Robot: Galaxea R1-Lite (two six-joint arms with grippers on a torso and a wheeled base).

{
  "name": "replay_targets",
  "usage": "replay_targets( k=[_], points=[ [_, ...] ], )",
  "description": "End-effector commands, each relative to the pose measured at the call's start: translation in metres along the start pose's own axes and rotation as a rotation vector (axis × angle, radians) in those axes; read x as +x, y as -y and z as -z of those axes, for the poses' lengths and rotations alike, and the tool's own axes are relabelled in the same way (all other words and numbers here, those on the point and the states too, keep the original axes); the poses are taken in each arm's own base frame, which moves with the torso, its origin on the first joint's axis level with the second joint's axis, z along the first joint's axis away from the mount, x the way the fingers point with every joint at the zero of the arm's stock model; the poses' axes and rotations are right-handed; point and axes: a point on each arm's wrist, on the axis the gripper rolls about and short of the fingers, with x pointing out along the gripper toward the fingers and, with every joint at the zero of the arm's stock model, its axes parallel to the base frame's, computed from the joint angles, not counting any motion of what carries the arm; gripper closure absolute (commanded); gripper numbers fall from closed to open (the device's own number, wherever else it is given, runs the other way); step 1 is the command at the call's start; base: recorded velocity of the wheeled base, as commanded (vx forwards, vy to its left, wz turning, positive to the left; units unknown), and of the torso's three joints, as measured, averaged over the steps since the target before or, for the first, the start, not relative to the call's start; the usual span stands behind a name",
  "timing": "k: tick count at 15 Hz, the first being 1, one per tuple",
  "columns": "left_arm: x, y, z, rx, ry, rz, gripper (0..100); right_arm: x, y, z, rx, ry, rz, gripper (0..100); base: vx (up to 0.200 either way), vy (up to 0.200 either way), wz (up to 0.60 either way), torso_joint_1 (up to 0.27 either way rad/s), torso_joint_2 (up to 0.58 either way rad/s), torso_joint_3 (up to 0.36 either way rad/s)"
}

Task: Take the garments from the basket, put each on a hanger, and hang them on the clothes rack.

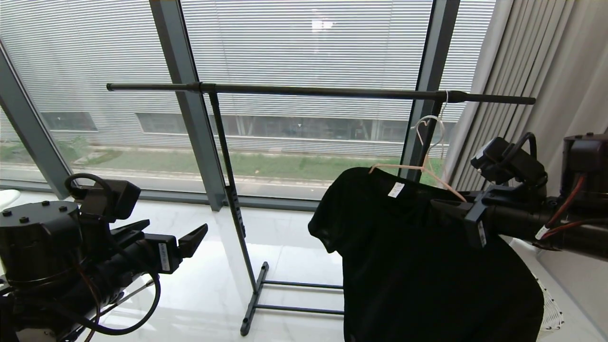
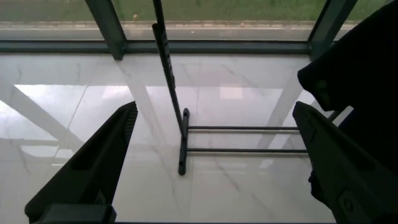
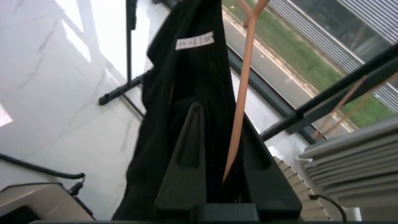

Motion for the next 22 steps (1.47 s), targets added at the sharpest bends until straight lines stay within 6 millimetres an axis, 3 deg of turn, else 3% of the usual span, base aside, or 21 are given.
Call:
replay_targets(
  k=[1,3,9,22],
  points=[
    [-0.001,0.010,0.000,0.016,0.003,0.028,0,0.004,0.021,-0.001,0.013,-0.008,0.078,100,0.000,0.000,0.00,0.000,0.00,0.000],
    [-0.002,0.019,0.000,0.031,0.003,0.055,0,0.015,0.036,-0.010,0.016,-0.003,0.157,100,0.000,0.000,0.00,0.000,0.00,0.000],
    [-0.002,0.029,-0.006,0.040,0.026,0.058,0,0.044,0.051,-0.027,0.006,0.010,0.239,100,0.033,0.000,0.00,0.000,0.00,0.000],
    [-0.004,0.034,-0.005,0.050,0.026,0.085,0,0.052,0.045,-0.030,-0.001,0.015,0.223,100,0.200,0.000,0.00,0.002,0.00,0.002]
  ],
)
